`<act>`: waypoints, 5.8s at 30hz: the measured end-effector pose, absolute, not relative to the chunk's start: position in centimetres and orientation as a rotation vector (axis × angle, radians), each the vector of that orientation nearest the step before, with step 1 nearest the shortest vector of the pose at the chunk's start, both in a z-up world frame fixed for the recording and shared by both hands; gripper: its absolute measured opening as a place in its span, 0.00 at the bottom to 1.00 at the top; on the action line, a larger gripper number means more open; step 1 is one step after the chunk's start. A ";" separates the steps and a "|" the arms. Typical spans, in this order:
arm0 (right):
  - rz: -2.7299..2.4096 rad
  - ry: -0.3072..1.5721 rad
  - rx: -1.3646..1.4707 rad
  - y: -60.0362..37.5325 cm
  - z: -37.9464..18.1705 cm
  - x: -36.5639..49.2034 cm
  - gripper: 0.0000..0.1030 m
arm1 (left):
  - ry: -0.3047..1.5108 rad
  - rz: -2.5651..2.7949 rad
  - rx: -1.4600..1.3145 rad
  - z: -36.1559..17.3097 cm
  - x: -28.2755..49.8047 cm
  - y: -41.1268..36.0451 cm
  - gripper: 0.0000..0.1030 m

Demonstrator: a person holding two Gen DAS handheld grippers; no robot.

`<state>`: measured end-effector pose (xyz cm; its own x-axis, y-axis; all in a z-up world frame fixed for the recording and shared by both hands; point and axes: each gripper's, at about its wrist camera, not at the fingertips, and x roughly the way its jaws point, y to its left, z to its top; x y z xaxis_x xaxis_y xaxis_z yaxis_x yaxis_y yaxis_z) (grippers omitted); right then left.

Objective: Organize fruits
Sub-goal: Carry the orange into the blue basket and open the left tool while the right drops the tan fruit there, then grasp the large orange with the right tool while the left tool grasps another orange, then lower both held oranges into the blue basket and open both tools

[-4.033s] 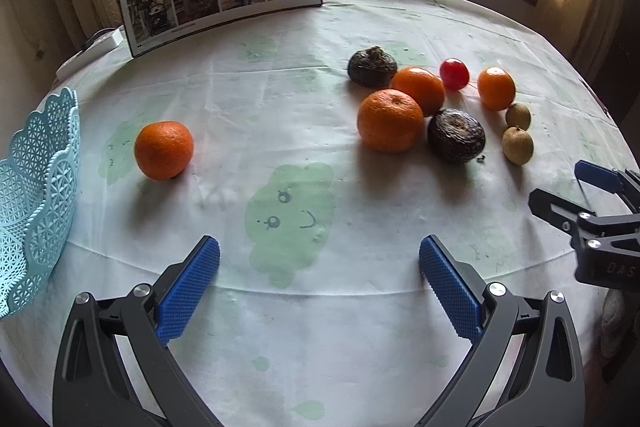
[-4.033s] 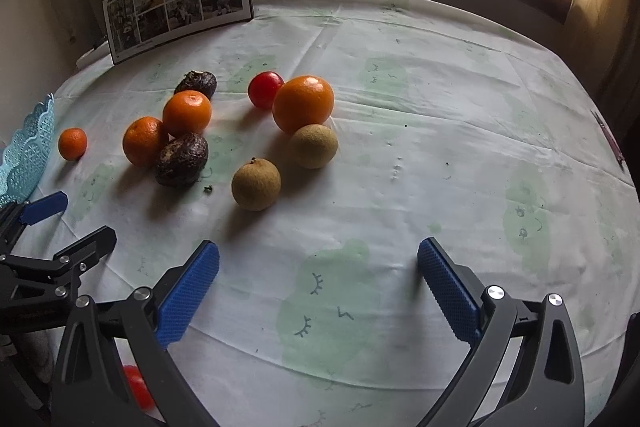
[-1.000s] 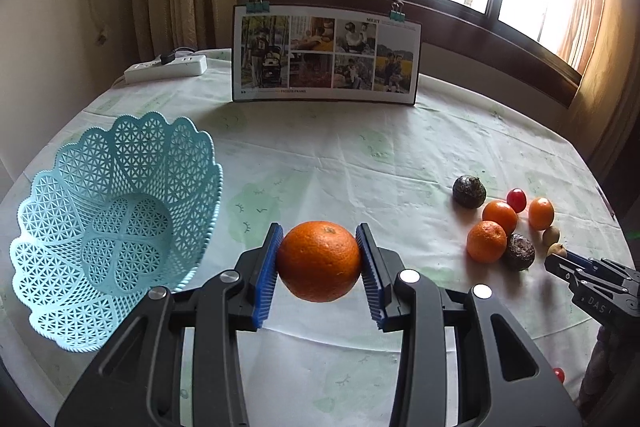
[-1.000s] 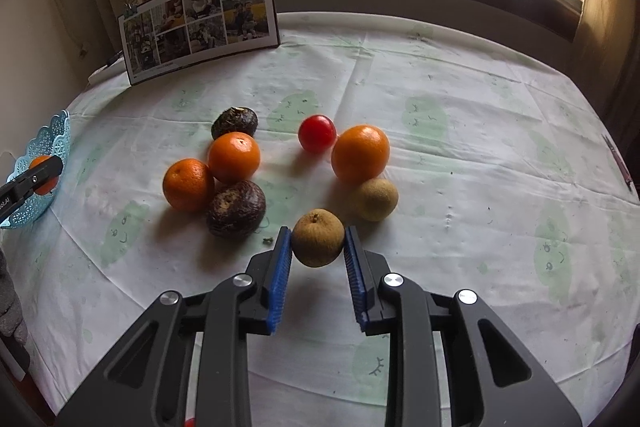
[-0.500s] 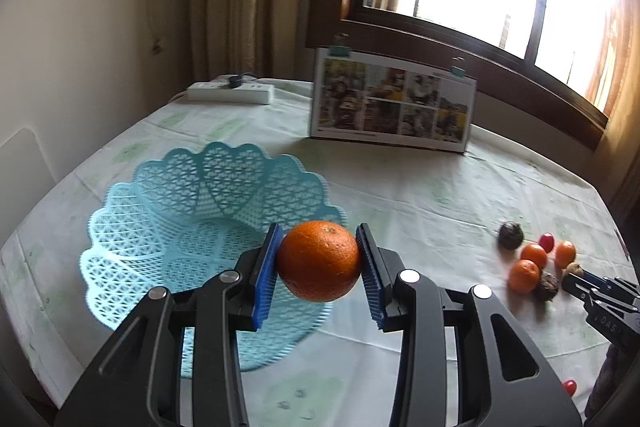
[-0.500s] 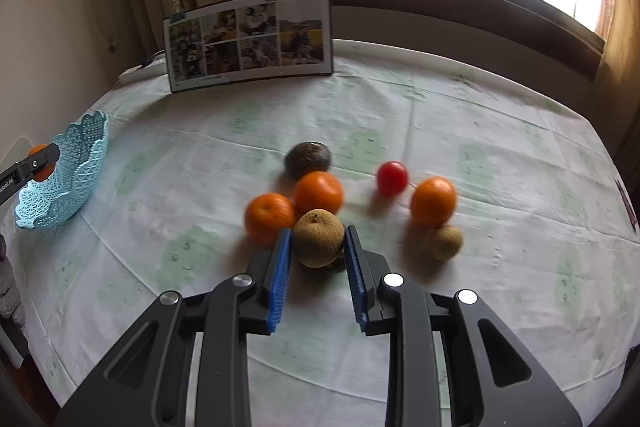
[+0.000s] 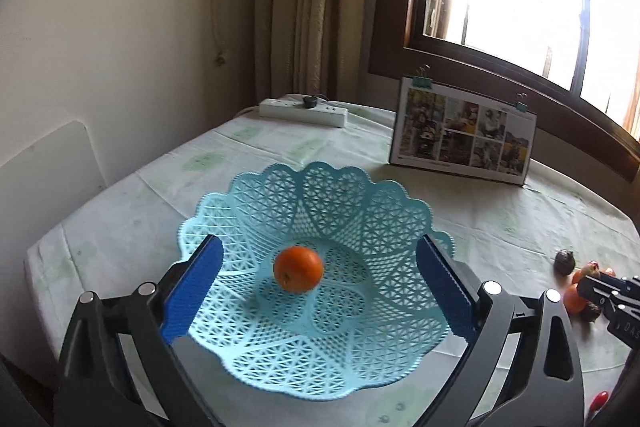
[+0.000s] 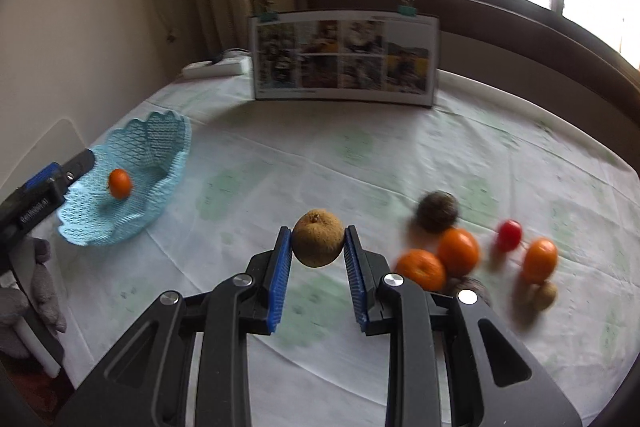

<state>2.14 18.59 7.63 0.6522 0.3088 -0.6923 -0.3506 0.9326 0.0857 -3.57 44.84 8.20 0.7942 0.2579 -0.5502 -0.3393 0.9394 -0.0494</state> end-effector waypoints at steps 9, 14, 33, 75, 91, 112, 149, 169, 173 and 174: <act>0.588 0.745 -0.098 27.2 9.1 2.3 0.26 | 0.570 0.405 -0.153 7.9 -5.3 47.4 0.97; 0.659 0.757 -0.108 30.5 9.0 2.3 0.26 | 0.569 0.433 -0.159 7.8 -6.0 48.4 0.97; 0.538 0.774 0.011 25.1 7.6 2.9 0.63 | 0.578 0.403 -0.168 8.2 -5.8 46.7 0.97; 0.103 0.902 0.068 0.8 1.3 8.9 0.40 | 0.730 0.003 0.055 6.1 1.0 26.7 0.97; 0.126 0.869 0.170 -0.7 2.3 8.4 0.40 | 0.821 -0.168 0.161 3.0 3.8 19.2 0.97; 0.151 0.847 0.184 -0.7 2.8 8.0 0.40 | 0.893 -0.359 0.057 1.7 4.2 17.7 0.40; 0.290 0.795 0.092 7.8 6.5 5.6 0.40 | 0.696 0.102 -0.052 7.2 1.4 33.5 0.40; 0.460 0.800 -0.021 20.1 7.7 4.7 0.40 | 0.627 0.296 -0.168 7.1 -1.3 43.3 0.74; 0.505 0.797 -0.043 22.9 8.0 4.5 0.40 | 0.609 0.337 -0.179 7.4 -2.2 45.1 0.81; 0.515 0.797 -0.048 23.5 8.0 4.4 0.40 | 0.604 0.347 -0.179 7.4 -2.5 45.5 0.81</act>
